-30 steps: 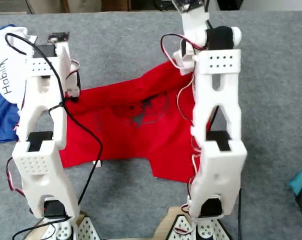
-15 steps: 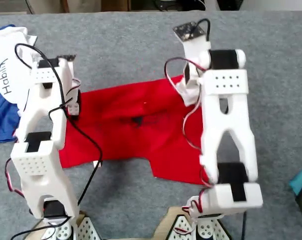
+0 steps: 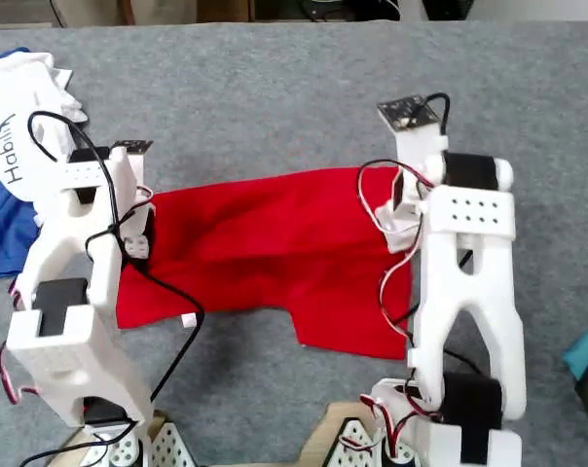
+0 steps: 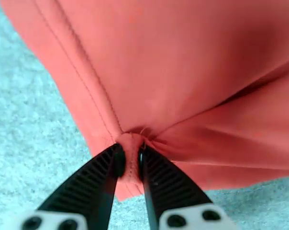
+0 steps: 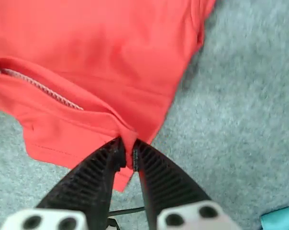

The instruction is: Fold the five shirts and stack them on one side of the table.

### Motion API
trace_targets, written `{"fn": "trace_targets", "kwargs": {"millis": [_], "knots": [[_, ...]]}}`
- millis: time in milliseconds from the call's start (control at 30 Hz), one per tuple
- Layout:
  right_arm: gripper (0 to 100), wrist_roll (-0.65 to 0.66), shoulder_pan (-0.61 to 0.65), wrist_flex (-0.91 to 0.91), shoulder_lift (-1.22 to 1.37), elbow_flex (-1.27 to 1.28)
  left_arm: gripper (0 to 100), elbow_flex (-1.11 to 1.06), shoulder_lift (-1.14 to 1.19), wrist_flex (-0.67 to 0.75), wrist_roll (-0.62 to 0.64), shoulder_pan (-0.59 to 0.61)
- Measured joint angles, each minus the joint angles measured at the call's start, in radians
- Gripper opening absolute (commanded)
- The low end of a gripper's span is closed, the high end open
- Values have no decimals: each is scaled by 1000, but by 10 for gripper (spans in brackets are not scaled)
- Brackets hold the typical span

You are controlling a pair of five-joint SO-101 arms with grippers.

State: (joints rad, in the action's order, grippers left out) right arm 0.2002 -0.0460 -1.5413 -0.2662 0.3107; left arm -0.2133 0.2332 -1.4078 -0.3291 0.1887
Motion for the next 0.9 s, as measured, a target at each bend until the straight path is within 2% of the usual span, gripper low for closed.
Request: {"fn": "trace_targets", "kwargs": {"millis": [467, 667, 900], "knots": [[5, 118, -150, 0, -130, 158, 19, -140, -173, 0, -71, 0], [5, 147, -160, 0, -195, 236, 19, -222, -218, 0, -160, 0], [5, 147, -160, 0, -247, 296, 19, -244, -226, 0, -170, 12]]}}
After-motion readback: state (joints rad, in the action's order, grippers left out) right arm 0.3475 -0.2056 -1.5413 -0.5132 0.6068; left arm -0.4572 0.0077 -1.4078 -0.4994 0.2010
